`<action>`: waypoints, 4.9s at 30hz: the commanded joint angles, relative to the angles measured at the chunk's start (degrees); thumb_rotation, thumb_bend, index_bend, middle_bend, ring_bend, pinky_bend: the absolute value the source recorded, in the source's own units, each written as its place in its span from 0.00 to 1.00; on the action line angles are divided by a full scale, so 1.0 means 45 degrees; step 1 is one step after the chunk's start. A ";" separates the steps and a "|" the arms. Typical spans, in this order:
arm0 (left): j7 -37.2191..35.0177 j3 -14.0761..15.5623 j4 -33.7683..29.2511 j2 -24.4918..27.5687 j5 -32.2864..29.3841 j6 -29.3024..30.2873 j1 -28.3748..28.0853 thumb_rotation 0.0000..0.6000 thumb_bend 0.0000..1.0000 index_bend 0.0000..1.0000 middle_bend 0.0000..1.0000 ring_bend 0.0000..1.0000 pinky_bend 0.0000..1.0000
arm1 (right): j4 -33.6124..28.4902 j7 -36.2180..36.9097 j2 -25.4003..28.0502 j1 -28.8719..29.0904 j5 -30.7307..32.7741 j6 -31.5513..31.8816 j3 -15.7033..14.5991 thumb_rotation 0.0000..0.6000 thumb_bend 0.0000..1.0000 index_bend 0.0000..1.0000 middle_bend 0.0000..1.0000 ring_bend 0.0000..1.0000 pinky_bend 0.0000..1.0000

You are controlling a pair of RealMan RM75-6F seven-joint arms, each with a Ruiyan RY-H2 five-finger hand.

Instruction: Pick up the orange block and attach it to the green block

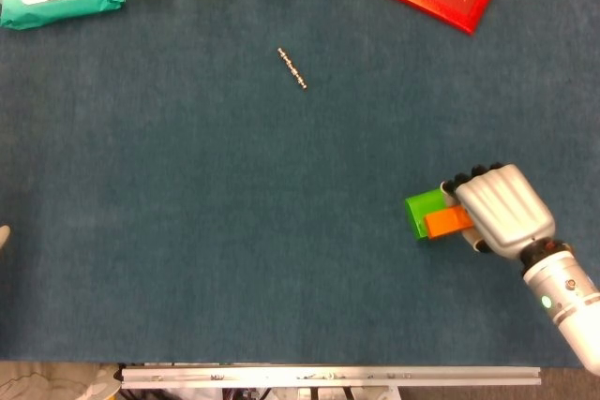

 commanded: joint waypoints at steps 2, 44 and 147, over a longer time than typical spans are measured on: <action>0.0007 -0.0003 0.0019 -0.0016 -0.0023 -0.0001 0.0007 1.00 0.17 0.17 0.19 0.18 0.13 | 0.0007 -0.0132 -0.0005 0.0074 0.0170 -0.0033 0.0003 1.00 0.33 0.63 0.50 0.42 0.47; -0.0191 0.0010 0.0224 -0.0080 -0.0020 0.0069 0.0086 1.00 0.17 0.17 0.19 0.18 0.13 | -0.0009 -0.1381 -0.0347 0.0809 0.1100 0.0250 -0.0192 1.00 0.33 0.63 0.50 0.42 0.47; -0.0490 0.0061 0.0580 -0.0269 -0.0146 -0.0205 0.0078 1.00 0.17 0.17 0.19 0.18 0.13 | 0.0938 -0.3230 -0.1578 -0.0002 0.0032 0.1190 -0.0614 1.00 0.33 0.64 0.50 0.44 0.47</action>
